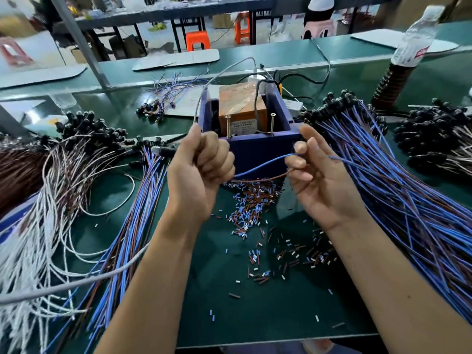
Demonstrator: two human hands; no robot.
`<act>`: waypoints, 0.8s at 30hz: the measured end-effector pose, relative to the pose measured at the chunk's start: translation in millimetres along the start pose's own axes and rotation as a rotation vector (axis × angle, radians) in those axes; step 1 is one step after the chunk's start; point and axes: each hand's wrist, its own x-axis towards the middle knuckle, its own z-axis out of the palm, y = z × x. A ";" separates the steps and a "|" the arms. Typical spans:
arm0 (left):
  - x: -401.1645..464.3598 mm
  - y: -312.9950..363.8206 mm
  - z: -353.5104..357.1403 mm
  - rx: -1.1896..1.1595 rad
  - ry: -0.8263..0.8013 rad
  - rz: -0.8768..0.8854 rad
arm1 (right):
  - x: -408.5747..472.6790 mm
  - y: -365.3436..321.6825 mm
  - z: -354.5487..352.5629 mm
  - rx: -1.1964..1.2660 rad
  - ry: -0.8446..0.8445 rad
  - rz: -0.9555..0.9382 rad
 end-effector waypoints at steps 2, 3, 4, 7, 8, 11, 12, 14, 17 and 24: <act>-2.9 -0.7 -3.9 0.082 -0.001 -0.025 | 1.0 -3.0 0.1 0.056 0.100 -0.016; -3.6 -2.8 -5.1 0.135 0.019 -0.022 | 1.5 -4.6 -0.3 0.048 0.136 -0.032; -4.3 -5.5 -5.5 0.215 0.053 0.001 | 2.4 -5.8 -0.8 0.024 0.169 -0.054; -7.1 -16.7 -4.3 0.589 0.167 0.238 | 4.5 -8.1 -1.9 -0.053 0.275 -0.157; -8.8 -19.6 -4.8 0.767 0.191 0.362 | 4.9 -8.5 -2.3 -0.069 0.313 -0.191; -13.9 -20.1 -4.9 1.163 0.147 0.659 | 5.9 -8.6 -4.4 -0.135 0.392 -0.257; -14.4 -19.2 -6.0 1.231 0.135 0.714 | 6.4 -8.1 -4.7 -0.163 0.398 -0.265; -13.0 -19.1 -8.6 1.320 0.132 0.751 | 6.8 -6.6 -3.5 -0.207 0.363 -0.256; -11.1 -23.9 -2.5 1.391 0.130 0.721 | 5.2 -2.2 0.3 -0.303 0.268 -0.205; -5.3 -41.3 21.3 1.313 -0.051 0.600 | -1.2 7.7 9.5 -0.512 0.203 -0.146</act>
